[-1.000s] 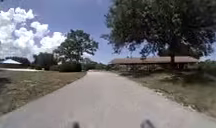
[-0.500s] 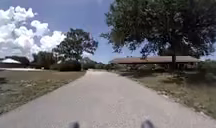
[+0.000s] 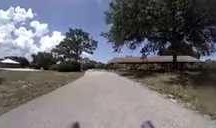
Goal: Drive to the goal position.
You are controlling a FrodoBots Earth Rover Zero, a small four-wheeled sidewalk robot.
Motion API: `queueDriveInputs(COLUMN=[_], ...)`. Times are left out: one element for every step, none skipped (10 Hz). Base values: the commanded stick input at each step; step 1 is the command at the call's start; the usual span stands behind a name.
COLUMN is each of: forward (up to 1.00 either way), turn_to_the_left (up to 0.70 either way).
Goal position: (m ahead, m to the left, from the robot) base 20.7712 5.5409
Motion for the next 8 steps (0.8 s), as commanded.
queueDriveInputs(forward=[0.5,0.5,0.5,0.5,0.5,0.5,0.5,0.5], turn_to_the_left=[0.25,0.25,0.25,0.25,0.25,0.24,0.0,0.0])
